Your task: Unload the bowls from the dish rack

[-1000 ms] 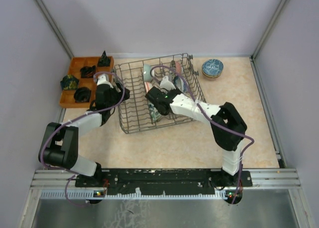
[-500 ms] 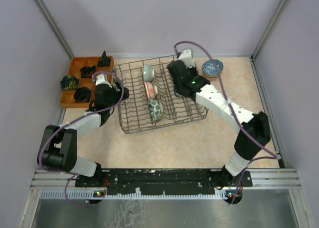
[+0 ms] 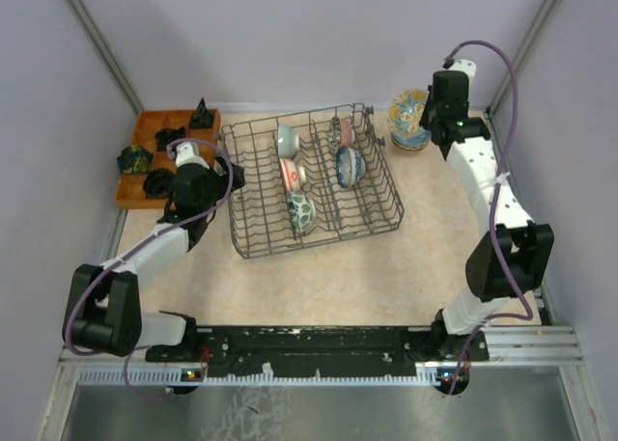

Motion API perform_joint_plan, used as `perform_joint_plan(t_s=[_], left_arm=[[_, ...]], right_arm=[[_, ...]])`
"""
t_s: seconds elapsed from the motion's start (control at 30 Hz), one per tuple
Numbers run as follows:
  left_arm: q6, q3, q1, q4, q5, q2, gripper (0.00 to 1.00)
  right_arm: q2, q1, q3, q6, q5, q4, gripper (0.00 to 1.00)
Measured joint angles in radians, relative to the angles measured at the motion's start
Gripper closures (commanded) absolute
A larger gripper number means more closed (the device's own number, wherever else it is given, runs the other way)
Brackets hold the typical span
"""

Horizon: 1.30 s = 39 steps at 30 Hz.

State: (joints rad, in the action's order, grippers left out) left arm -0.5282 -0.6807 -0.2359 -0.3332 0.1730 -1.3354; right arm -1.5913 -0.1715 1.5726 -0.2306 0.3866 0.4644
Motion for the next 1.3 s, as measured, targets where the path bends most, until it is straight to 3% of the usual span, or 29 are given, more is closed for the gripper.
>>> perform_joint_plan(t_s=[0.17, 0.4, 0.73, 1.3], left_arm=[[0.000, 0.017, 0.000, 0.008, 0.014, 0.046, 0.01], [-0.011, 0.029, 0.000, 0.021, 0.021, 0.055, 0.01], [-0.019, 0.032, 0.000, 0.019, 0.021, 0.055, 0.01], [-0.022, 0.033, 0.000, -0.002, 0.021, 0.032, 0.01]], right_arm=[[-0.136, 0.121, 0.099, -0.073, -0.189, -0.007, 1.00], [-0.331, 0.204, 0.253, -0.116, -0.309, 0.019, 1.00], [-0.465, 0.235, 0.374, -0.141, -0.376, 0.039, 1.00], [-0.542, 0.248, 0.381, -0.142, -0.407, 0.037, 1.00]])
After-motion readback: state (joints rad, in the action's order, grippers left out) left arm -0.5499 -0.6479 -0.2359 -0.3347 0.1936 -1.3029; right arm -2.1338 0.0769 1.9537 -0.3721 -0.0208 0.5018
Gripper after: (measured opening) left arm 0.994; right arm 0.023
